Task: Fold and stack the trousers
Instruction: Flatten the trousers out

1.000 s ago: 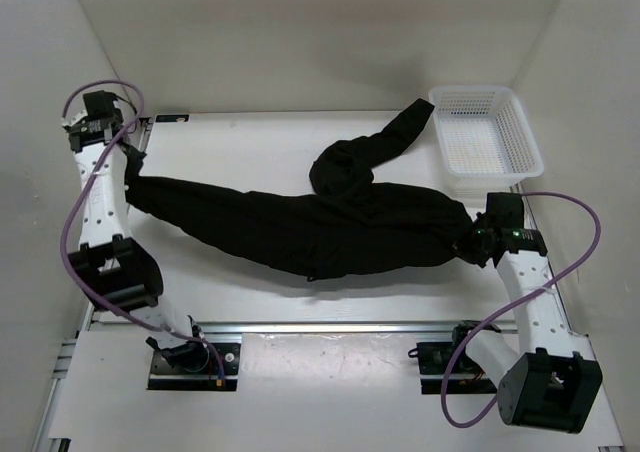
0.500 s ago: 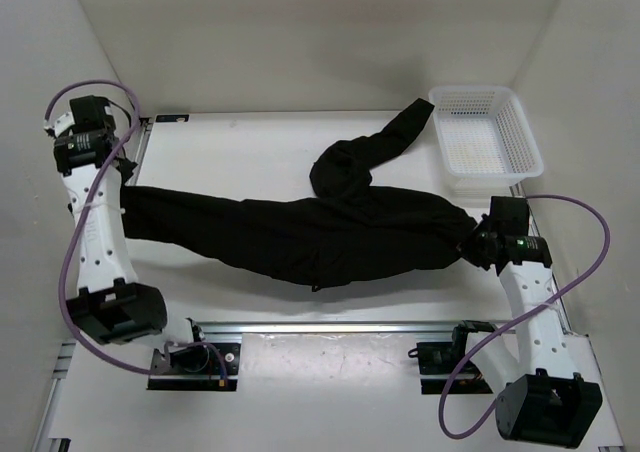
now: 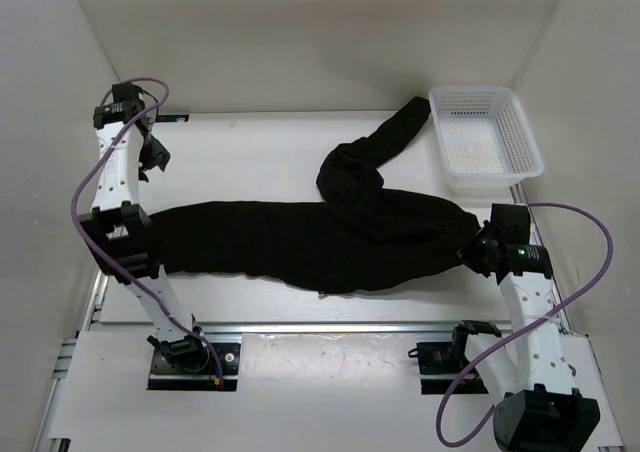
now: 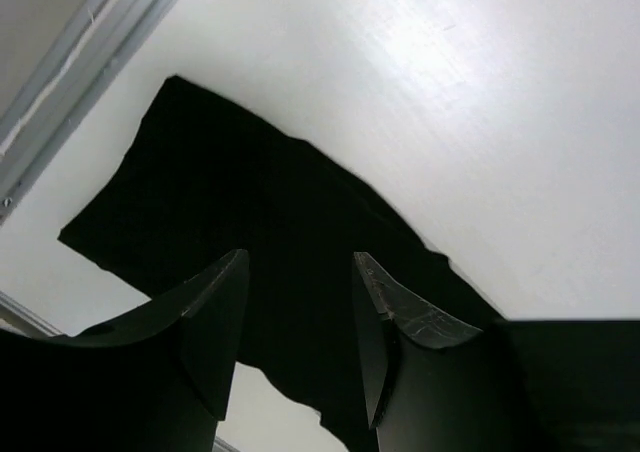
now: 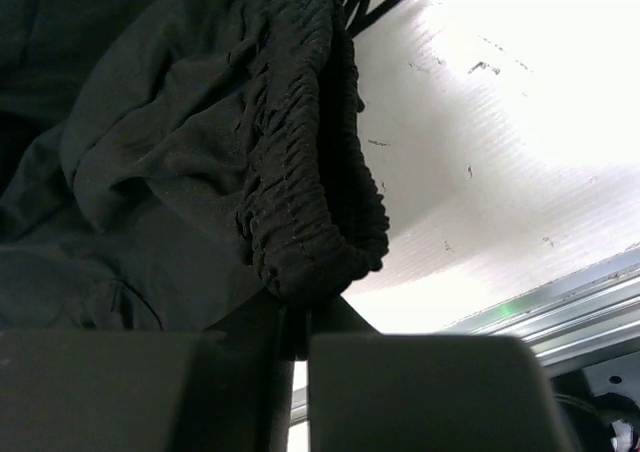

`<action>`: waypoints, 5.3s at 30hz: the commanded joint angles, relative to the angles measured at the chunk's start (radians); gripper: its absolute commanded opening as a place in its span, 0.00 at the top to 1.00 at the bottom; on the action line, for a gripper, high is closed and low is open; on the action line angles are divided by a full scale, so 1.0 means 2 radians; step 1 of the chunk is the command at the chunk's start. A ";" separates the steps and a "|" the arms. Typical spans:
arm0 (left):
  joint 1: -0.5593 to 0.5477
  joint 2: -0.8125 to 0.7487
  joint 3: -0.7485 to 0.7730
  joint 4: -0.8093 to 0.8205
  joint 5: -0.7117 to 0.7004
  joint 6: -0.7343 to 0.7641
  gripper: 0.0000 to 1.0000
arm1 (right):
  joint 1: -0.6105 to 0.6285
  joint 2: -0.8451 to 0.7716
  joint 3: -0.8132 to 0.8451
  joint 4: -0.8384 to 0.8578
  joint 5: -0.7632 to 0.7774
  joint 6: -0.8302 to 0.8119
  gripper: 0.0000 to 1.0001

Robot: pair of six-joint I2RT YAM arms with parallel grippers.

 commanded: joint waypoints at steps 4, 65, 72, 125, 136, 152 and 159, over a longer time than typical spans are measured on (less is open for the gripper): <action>-0.046 -0.071 0.043 0.008 0.004 0.032 0.43 | -0.002 -0.005 0.024 -0.027 0.024 0.009 0.54; -0.469 -0.075 -0.065 0.098 0.009 0.003 0.20 | 0.087 0.296 0.216 0.065 -0.034 -0.057 0.39; -0.445 0.161 0.302 -0.005 -0.022 0.084 0.06 | 0.052 0.392 0.259 0.089 -0.062 0.036 0.25; -0.319 0.149 0.323 0.049 0.180 0.122 0.46 | 0.052 0.391 0.154 0.133 0.026 0.053 1.00; -0.402 0.212 0.346 0.073 0.182 0.121 0.07 | 0.063 0.375 0.154 0.093 0.032 0.049 1.00; -0.445 0.298 0.304 0.103 0.201 0.101 0.15 | 0.078 0.395 0.165 0.055 0.032 0.065 1.00; -0.445 0.312 0.309 0.120 0.240 0.090 0.90 | 0.078 0.395 0.165 0.049 0.021 0.056 1.00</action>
